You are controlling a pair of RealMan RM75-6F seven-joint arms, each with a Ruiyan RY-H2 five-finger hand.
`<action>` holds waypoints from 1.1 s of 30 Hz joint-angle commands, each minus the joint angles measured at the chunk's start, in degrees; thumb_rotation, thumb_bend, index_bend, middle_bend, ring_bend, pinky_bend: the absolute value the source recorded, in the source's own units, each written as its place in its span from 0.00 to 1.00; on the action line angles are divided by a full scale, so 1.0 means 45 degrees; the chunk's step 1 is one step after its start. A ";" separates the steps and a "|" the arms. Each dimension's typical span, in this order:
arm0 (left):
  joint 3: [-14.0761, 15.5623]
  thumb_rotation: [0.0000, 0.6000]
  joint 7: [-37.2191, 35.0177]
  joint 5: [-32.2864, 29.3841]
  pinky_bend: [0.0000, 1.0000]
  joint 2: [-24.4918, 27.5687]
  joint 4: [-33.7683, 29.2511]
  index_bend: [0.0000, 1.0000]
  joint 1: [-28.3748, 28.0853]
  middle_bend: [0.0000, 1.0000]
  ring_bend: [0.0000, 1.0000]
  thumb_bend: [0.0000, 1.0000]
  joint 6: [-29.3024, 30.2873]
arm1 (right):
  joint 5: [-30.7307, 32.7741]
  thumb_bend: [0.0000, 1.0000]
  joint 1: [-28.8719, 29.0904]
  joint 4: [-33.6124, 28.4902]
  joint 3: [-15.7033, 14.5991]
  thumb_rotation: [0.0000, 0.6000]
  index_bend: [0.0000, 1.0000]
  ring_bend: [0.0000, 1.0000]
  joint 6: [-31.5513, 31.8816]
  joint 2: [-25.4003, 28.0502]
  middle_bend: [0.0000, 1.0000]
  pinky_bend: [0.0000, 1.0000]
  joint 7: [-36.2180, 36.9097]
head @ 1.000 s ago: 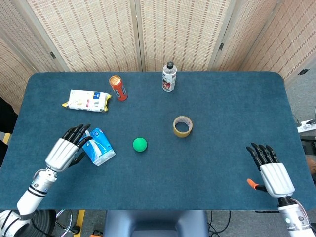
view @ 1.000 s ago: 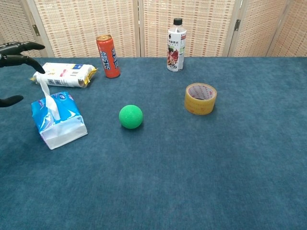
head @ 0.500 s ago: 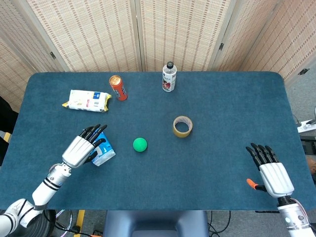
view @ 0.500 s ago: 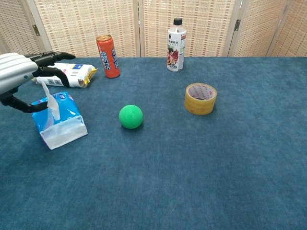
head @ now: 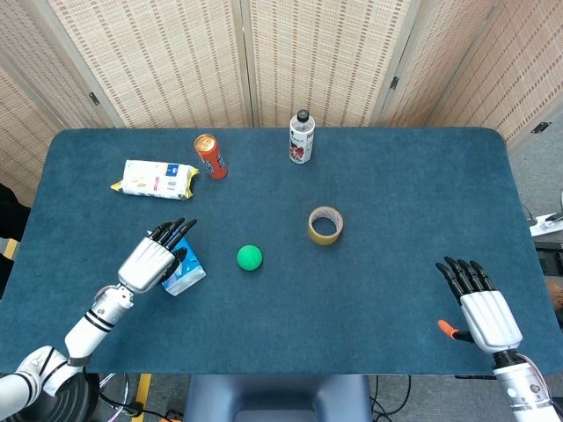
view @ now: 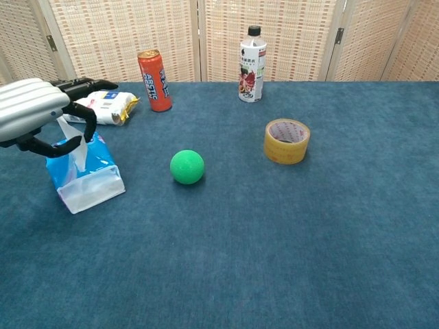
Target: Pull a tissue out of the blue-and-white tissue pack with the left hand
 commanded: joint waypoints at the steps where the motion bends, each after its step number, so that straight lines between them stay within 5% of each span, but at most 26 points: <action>1: 0.0079 1.00 0.0046 -0.0056 0.22 0.0022 -0.0026 0.65 -0.0015 0.07 0.05 0.63 -0.0050 | -0.0017 0.11 -0.0007 -0.0011 -0.0010 1.00 0.00 0.00 0.0014 0.0011 0.00 0.01 0.0017; 11: -0.0025 1.00 0.0553 -0.0140 0.22 0.0902 -0.0363 0.71 -0.0058 0.09 0.05 0.65 0.0371 | -0.0023 0.11 0.0005 0.0001 -0.0007 1.00 0.00 0.00 0.0011 0.0037 0.00 0.01 0.0081; 25: -0.1809 1.00 0.1281 -0.1539 0.22 0.3639 -0.3289 0.71 0.0125 0.10 0.05 0.65 0.1557 | -0.0098 0.11 -0.0004 -0.0022 -0.0039 1.00 0.00 0.00 0.0050 0.0028 0.00 0.01 0.0049; 28: -0.2369 1.00 0.1642 -0.2756 0.22 0.4846 -0.4657 0.71 0.0683 0.11 0.05 0.65 0.1717 | -0.0249 0.11 -0.0058 -0.0073 -0.0088 1.00 0.00 0.00 0.0193 0.0070 0.00 0.01 0.0044; 33: -0.2301 1.00 0.2069 -0.3986 0.22 0.5699 -0.5598 0.70 0.1541 0.12 0.06 0.65 0.1648 | -0.0450 0.11 -0.0135 -0.0139 -0.0151 1.00 0.00 0.00 0.0388 0.0143 0.00 0.01 0.0108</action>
